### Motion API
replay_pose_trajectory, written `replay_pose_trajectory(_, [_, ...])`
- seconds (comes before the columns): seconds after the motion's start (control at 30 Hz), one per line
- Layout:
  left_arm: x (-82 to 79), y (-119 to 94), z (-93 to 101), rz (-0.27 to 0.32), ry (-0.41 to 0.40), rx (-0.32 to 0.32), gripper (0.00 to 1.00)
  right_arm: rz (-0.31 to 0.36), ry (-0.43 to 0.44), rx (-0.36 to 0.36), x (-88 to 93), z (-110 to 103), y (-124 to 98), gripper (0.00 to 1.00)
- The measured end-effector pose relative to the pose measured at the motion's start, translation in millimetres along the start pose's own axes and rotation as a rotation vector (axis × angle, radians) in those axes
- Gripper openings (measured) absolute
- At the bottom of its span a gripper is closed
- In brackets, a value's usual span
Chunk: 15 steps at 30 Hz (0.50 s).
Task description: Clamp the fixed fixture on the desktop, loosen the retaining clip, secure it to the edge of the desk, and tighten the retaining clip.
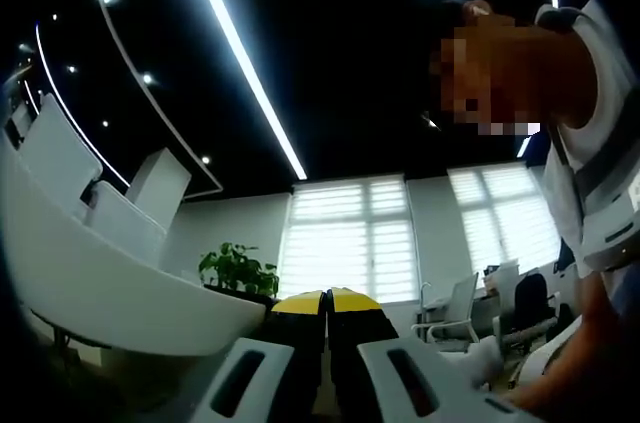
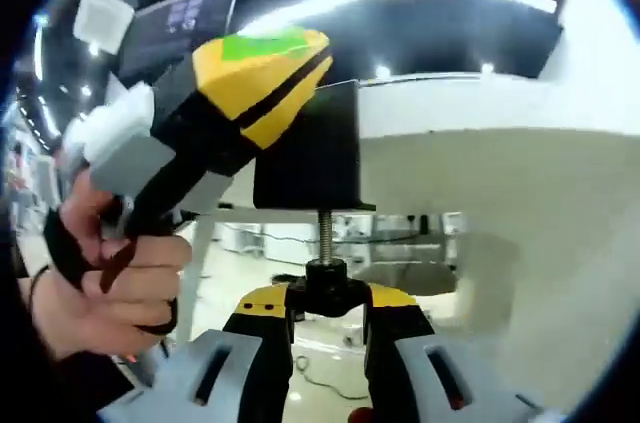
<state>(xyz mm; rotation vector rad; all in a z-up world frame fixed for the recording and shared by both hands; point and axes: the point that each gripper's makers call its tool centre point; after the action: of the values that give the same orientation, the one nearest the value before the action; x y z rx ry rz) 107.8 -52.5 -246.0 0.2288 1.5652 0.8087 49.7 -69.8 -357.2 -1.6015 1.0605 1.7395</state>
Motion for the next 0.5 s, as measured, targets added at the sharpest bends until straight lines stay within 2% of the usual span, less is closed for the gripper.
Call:
replay_pose_trajectory(0.03, [0.1, -0.3, -0.2, 0.000, -0.001, 0.000, 0.02, -0.007, 0.034, -0.104, 0.6, -3.5, -1.2, 0.26])
replay_pose_trajectory(0.13, [-0.1, -0.4, -0.7, 0.003, -0.004, 0.000, 0.02, -0.019, 0.038, -0.179, 1.1, -6.1, 0.3, 0.26])
replay_pose_trajectory(0.2, [-0.1, -0.4, -0.8, 0.003, -0.001, 0.001, 0.02, -0.014, 0.022, -0.204, 0.8, -5.8, 1.7, 0.26])
replay_pose_trajectory(0.33, [0.2, -0.6, -1.1, -0.002, 0.001, 0.001, 0.02, -0.014, 0.058, -0.239, 1.7, -7.2, 1.3, 0.26])
replay_pose_trajectory(0.43, [0.1, -0.8, -1.3, -0.001, 0.001, 0.003, 0.02, -0.008, 0.093, -0.241, 1.9, -8.9, -0.2, 0.26])
replay_pose_trajectory(0.5, [0.1, -0.9, -1.4, -0.001, 0.001, 0.003, 0.02, -0.006, 0.087, -0.233, 1.9, -9.5, -1.5, 0.27])
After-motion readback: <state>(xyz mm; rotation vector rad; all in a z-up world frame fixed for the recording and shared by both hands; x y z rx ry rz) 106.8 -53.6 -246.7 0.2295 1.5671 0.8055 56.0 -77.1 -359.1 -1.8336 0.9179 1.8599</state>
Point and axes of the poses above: the point that each gripper's makers call its tool centre point, and the gripper's own axes: y roughly forward along the fingers, z roughly to its right, x roughly out of its underside, and after that the axes turned 2 degrees about y, right-handed
